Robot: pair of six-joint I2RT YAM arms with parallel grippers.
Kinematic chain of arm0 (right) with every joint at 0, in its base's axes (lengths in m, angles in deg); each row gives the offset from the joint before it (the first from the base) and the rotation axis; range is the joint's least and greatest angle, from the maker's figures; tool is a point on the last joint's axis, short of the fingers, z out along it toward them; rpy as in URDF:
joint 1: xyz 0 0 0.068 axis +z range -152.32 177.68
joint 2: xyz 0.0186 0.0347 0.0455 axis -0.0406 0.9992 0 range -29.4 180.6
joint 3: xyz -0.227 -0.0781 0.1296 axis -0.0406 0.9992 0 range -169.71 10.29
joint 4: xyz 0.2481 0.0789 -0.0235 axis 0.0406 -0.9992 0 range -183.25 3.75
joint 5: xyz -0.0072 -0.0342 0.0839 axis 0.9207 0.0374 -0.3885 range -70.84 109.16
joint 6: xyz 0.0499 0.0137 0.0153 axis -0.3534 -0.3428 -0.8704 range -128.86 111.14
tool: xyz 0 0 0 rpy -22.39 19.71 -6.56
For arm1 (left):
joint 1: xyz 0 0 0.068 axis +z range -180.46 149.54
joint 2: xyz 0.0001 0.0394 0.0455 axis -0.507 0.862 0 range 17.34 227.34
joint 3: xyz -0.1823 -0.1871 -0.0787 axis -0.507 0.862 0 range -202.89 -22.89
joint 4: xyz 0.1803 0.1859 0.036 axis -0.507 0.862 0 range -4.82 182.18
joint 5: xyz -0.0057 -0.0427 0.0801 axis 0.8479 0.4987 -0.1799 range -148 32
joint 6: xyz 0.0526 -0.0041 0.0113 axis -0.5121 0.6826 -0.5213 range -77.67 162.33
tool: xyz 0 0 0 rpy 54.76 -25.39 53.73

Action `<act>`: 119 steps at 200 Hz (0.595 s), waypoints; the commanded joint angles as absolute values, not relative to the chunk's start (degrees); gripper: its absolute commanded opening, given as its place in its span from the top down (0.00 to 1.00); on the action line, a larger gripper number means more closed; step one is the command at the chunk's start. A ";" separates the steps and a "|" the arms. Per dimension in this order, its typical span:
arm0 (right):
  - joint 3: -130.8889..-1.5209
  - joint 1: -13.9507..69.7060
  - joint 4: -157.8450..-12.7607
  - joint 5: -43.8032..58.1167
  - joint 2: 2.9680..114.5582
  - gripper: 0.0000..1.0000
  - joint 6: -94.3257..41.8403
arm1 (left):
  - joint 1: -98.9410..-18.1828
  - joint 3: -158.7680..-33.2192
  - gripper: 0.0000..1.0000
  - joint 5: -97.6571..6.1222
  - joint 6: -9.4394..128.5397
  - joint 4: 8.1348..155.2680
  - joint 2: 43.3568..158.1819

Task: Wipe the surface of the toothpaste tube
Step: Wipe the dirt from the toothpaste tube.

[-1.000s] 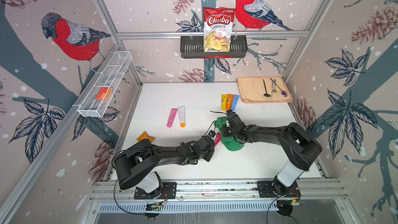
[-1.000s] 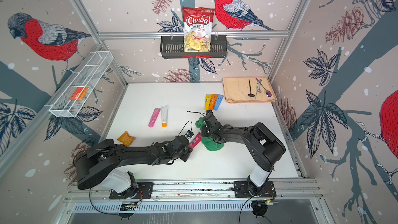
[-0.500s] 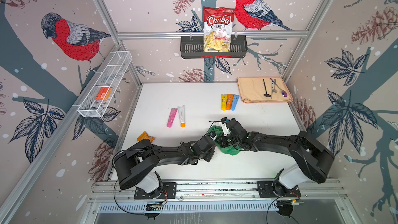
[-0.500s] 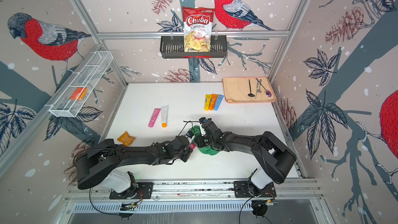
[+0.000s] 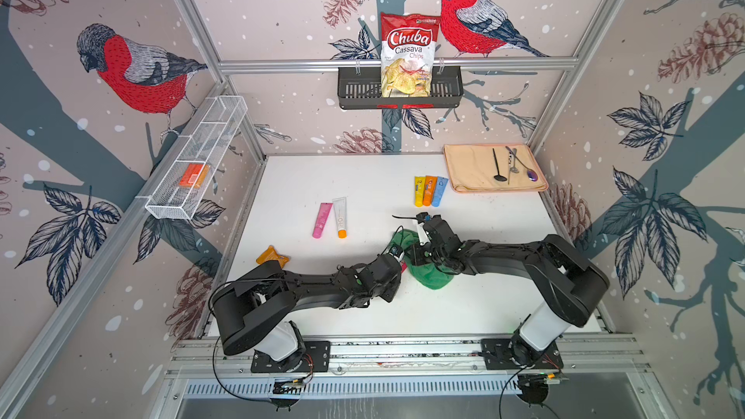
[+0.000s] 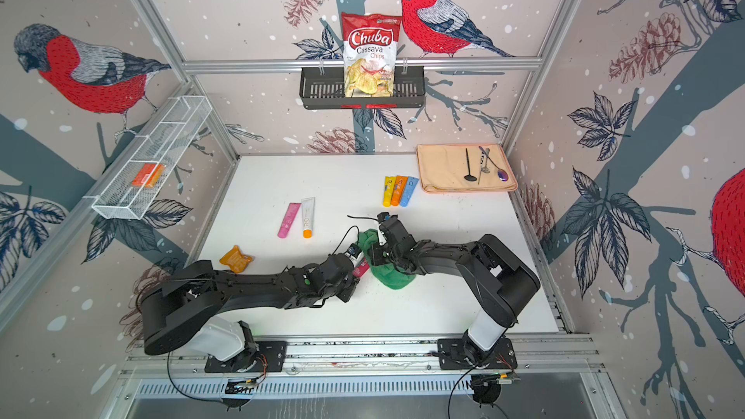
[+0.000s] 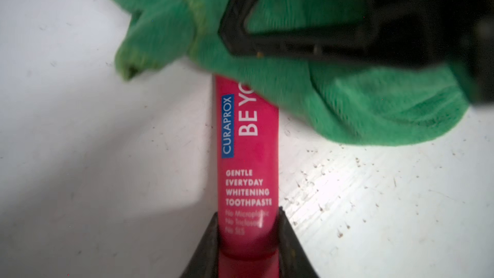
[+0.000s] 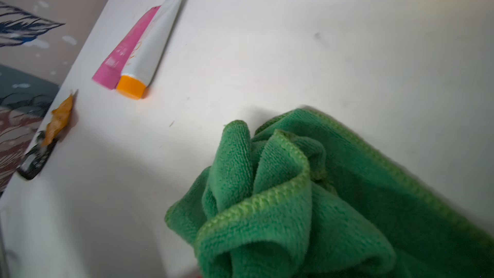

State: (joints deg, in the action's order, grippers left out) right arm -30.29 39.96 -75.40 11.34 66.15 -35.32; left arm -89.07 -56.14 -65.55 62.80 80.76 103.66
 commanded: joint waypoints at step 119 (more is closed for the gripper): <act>-27.32 48.24 -76.47 -1.25 56.69 0.88 -36.02 | -89.17 -56.46 0.81 -63.24 61.79 81.09 104.02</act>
State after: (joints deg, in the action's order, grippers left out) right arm -27.45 46.14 -78.83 6.86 57.56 -34.53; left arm -89.09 -56.17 -64.21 61.90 80.98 103.69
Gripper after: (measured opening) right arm 0.132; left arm 0.295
